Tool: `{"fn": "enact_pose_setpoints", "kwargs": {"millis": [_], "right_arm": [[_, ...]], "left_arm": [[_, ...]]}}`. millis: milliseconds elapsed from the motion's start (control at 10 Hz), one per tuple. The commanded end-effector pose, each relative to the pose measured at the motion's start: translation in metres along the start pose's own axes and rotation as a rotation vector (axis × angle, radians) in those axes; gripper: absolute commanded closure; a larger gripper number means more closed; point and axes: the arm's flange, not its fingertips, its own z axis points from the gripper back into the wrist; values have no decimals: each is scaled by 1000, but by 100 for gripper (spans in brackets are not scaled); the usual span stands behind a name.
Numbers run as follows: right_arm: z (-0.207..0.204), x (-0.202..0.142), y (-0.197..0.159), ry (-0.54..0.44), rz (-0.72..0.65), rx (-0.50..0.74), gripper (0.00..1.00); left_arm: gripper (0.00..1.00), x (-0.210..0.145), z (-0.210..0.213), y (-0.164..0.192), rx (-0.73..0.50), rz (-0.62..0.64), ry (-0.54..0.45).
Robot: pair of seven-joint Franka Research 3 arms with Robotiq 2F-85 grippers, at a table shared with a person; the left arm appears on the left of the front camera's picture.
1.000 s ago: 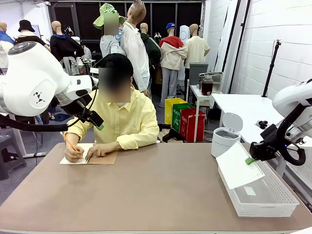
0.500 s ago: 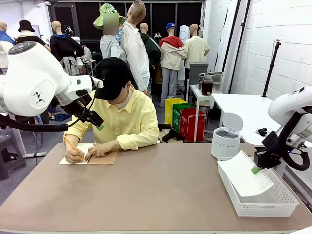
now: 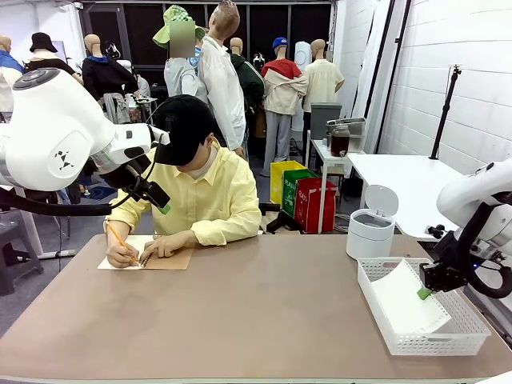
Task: Sort the paper based on its condition.
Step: If a person hands you a paper, place it in the Organizing basket , and if it's crumpled, put it in the Trash can.
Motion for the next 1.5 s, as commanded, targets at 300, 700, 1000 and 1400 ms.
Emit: {"fn": "enact_pose_setpoints", "kwargs": {"millis": [300, 700, 1000, 1400], "right_arm": [[6, -1, 6, 58, -135, -135, 47], [21, 2, 9, 83, -182, -192, 0], [45, 10, 20, 71, -191, -191, 0], [63, 17, 30, 12, -193, -227, 0]], "left_arm": [[0, 0, 0, 1, 0, 0, -1], [0, 0, 0, 1, 0, 0, -1], [0, 0, 0, 1, 0, 0, -1], [0, 0, 0, 1, 0, 0, -1]]}}
